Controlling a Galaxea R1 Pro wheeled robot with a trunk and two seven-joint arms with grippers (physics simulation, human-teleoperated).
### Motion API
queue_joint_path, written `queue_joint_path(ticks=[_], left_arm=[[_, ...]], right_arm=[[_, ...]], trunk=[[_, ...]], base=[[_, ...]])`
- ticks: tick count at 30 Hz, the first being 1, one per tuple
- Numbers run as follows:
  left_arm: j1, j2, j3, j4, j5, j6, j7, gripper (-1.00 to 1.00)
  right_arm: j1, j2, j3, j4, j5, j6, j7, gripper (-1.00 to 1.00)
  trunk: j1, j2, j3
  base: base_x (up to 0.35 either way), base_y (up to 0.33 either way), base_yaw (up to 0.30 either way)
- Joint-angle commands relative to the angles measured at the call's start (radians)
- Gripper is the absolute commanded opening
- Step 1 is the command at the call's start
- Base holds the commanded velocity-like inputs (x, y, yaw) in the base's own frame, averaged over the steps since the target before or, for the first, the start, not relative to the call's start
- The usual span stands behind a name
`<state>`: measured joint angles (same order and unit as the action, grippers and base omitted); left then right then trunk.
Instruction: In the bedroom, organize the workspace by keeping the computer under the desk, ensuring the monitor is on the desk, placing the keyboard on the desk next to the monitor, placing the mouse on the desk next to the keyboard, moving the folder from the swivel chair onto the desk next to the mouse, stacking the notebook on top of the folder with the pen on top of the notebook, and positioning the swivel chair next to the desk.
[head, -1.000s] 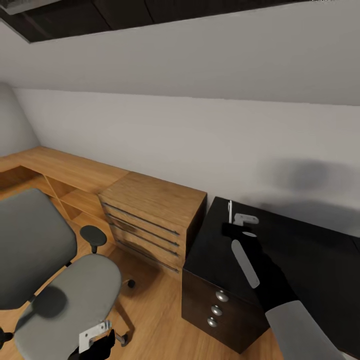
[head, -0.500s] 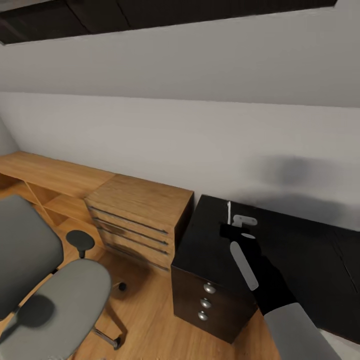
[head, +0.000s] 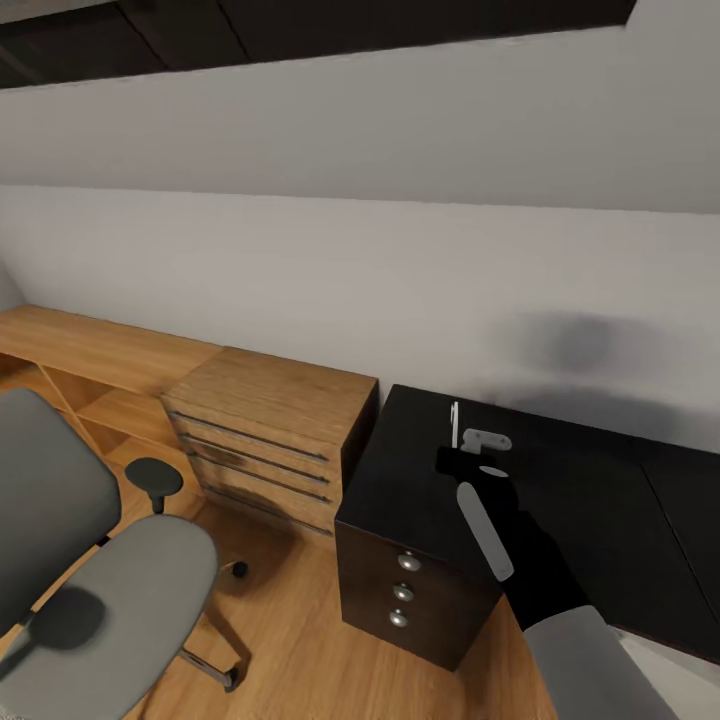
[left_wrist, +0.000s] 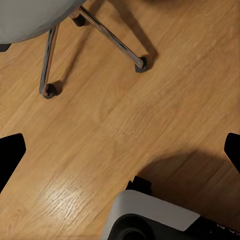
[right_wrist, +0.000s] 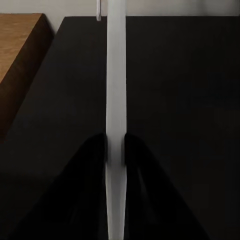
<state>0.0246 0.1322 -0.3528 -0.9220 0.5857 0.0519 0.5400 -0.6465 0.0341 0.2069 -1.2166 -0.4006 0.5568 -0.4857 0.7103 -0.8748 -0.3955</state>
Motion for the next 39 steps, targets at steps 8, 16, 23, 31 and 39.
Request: queue_joint_path(ticks=[8, 16, 23, 31, 39], left_arm=[[0.0, 0.0, -0.003, -0.003, 0.003, -0.005, 0.008, 1.0], [0.0, 0.001, -0.002, -0.003, 0.005, -0.01, 0.008, 1.0], [0.0, 0.0, -0.003, 0.006, 0.005, -0.01, 0.008, 1.0], [0.0, -0.003, -0.003, 0.05, 0.004, -0.012, 0.007, 1.0], [0.0, -0.004, -0.003, 0.09, 0.003, -0.012, 0.005, 1.0]], right_arm=[[-0.001, 0.0, 0.001, 0.001, -0.012, 0.0, -0.008, -1.0], [-0.001, -0.005, 0.0, 0.002, -0.087, 0.001, -0.008, -1.0], [-0.001, -0.006, -0.021, 0.002, -0.11, 0.002, -0.008, -1.0], [-0.001, -0.006, -0.034, 0.006, -0.113, 0.0, -0.008, -1.0], [-0.001, -0.007, -0.035, 0.008, -0.112, 0.0, -0.008, -1.0]], trunk=[[0.0, -0.001, -0.001], [0.0, -0.001, 0.001], [0.0, -0.001, 0.005], [0.0, -0.001, 0.009], [0.0, -0.001, 0.012]], base=[[0.0, 0.0, 0.0], [0.0, 0.0, -0.061], [0.0, 0.0, -0.248], [0.0, 0.0, -0.28], [0.0, 0.0, -0.281]])
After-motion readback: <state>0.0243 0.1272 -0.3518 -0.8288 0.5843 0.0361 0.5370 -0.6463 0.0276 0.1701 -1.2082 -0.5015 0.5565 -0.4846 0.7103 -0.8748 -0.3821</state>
